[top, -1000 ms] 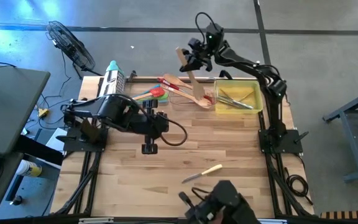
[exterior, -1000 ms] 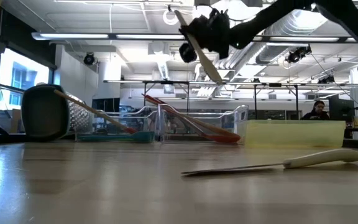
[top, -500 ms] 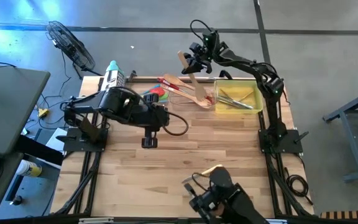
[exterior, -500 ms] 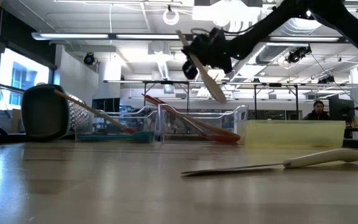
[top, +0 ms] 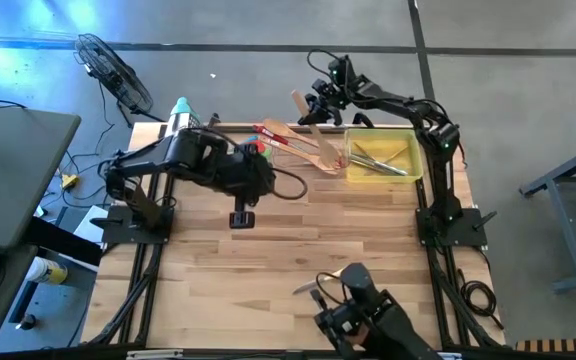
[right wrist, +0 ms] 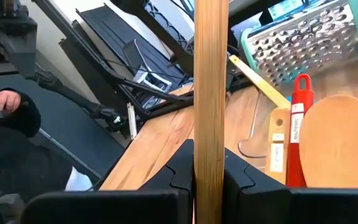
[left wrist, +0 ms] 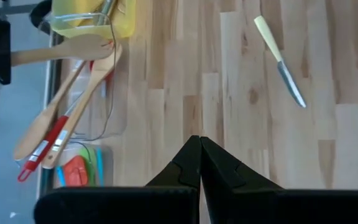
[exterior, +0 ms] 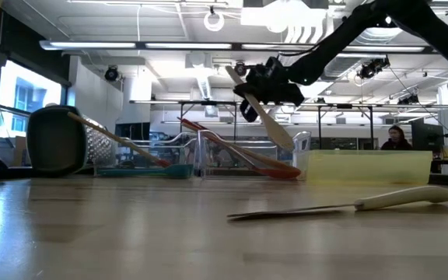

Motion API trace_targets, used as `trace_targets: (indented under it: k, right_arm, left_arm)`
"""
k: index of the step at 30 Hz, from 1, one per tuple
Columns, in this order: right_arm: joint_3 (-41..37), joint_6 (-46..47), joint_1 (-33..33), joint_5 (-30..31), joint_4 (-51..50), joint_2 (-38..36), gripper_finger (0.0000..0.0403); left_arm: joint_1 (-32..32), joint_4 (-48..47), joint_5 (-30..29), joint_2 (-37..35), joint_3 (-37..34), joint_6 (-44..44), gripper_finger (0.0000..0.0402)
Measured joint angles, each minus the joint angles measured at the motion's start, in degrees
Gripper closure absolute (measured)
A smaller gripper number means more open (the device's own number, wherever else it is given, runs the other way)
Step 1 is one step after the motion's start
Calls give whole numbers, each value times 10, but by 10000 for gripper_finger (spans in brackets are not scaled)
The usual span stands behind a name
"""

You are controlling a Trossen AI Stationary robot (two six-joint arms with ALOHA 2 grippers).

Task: Pick & Place Kitchen Items
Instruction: Put the brown serving spork into the right transparent bin

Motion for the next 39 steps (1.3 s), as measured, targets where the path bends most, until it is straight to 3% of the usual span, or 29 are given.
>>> trace_targets:
  k: [9, 16, 22, 29, 39]
  right_arm:
    - [-40, -37, 0, 28, -21, 0, 381]
    - [-52, -119, 8, 74, -107, 0, 381]
    - [-51, -174, 26, 153, -176, 0, 380]
    - [-50, -175, 49, 279, -182, -2, 367]
    - [-52, -159, 62, 360, -201, 0, 320]
  left_arm:
    - [5, 0, 18, 0, 0, -5, 402]
    - [6, 0, 18, 0, 0, -8, 402]
    - [6, 0, 16, 0, 0, -6, 402]
    - [6, 1, 16, 0, 0, -5, 402]
    - [6, 2, 17, 0, 0, -5, 402]
